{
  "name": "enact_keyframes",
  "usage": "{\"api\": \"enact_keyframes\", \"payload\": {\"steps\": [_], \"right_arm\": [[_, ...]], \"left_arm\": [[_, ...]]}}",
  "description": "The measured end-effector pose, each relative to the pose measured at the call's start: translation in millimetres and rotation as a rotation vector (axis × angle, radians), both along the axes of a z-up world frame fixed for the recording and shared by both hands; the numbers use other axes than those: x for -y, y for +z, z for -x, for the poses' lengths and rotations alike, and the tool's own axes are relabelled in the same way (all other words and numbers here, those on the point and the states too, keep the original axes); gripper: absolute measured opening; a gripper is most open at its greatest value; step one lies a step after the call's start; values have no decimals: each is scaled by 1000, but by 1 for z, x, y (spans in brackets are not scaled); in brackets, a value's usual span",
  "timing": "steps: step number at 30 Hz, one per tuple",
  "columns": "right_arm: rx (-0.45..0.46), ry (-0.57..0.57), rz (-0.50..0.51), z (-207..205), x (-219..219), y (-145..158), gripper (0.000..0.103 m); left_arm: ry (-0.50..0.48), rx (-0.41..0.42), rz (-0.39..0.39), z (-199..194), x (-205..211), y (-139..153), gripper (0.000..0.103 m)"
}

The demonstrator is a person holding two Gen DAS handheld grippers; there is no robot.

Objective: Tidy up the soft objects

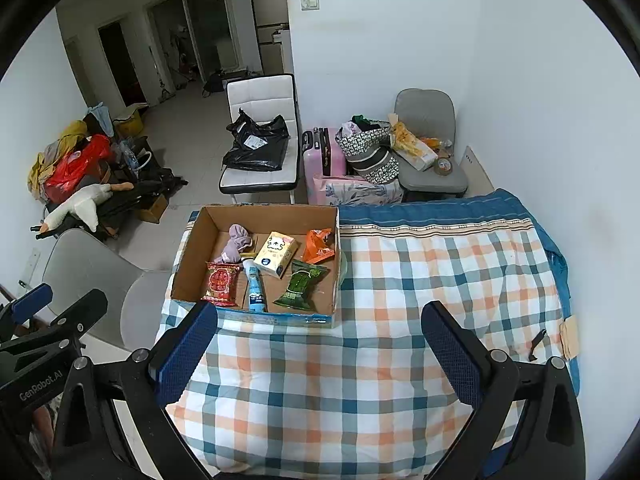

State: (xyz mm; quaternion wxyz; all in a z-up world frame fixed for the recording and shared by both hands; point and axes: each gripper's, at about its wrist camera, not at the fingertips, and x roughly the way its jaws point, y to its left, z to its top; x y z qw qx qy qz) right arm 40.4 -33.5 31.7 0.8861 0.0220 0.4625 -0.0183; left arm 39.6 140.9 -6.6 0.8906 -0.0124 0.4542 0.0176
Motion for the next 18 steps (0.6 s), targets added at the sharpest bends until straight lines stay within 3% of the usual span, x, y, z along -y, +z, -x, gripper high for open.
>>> {"api": "enact_keyframes", "payload": {"steps": [18], "right_arm": [[1, 1, 1, 1, 1, 0, 103]], "left_arm": [[8, 0, -2, 0, 1, 4, 95]]}}
